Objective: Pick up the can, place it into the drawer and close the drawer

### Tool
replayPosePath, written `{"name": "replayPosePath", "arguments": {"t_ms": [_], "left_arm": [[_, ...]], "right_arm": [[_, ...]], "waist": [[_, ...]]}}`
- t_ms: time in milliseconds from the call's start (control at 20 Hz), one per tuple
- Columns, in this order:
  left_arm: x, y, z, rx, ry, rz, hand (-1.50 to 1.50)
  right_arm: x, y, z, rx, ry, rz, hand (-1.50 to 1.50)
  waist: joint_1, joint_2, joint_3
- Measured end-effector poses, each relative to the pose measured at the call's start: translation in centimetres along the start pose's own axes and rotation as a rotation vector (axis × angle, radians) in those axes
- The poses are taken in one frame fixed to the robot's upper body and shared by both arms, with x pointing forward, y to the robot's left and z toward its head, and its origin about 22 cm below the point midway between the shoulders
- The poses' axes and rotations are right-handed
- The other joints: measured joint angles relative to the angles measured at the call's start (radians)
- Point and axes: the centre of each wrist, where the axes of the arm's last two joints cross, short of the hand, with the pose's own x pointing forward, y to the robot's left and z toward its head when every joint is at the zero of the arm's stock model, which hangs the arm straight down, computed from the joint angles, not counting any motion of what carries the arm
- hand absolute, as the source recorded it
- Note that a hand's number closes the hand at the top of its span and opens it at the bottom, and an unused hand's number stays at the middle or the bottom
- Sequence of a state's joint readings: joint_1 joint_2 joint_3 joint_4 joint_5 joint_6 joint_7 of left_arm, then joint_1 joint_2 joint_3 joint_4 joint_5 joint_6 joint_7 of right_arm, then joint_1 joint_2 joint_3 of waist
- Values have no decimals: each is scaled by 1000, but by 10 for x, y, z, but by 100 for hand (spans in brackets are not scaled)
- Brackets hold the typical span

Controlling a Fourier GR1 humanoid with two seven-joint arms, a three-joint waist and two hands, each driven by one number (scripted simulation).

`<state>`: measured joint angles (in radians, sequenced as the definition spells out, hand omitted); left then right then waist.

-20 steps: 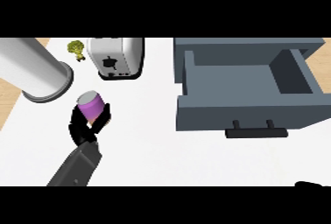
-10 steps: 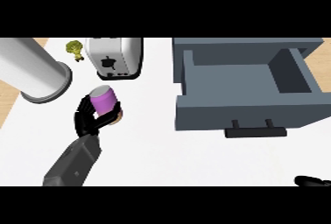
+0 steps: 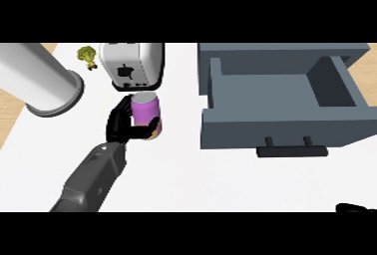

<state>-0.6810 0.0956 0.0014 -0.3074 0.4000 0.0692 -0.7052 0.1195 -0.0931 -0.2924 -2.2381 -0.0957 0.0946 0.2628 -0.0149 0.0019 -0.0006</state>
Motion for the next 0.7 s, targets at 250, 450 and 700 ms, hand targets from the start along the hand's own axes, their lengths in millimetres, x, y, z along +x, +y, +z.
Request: {"name": "replayPosePath", "arguments": {"t_ms": [250,450,700], "left_arm": [[27,-21,-23,-98,-1,-10,150],[56,-51,-37,-162,-29,-38,150],[107,-89,-56,-216,-45,-39,150]], "right_arm": [[2,-1,2,-15,-2,11,-150],[6,-1,0,-28,0,19,-150],[3,-7,-4,-32,0,22,-150]], "waist": [[8,-3,1],[18,-7,1],[20,-8,1]]}}
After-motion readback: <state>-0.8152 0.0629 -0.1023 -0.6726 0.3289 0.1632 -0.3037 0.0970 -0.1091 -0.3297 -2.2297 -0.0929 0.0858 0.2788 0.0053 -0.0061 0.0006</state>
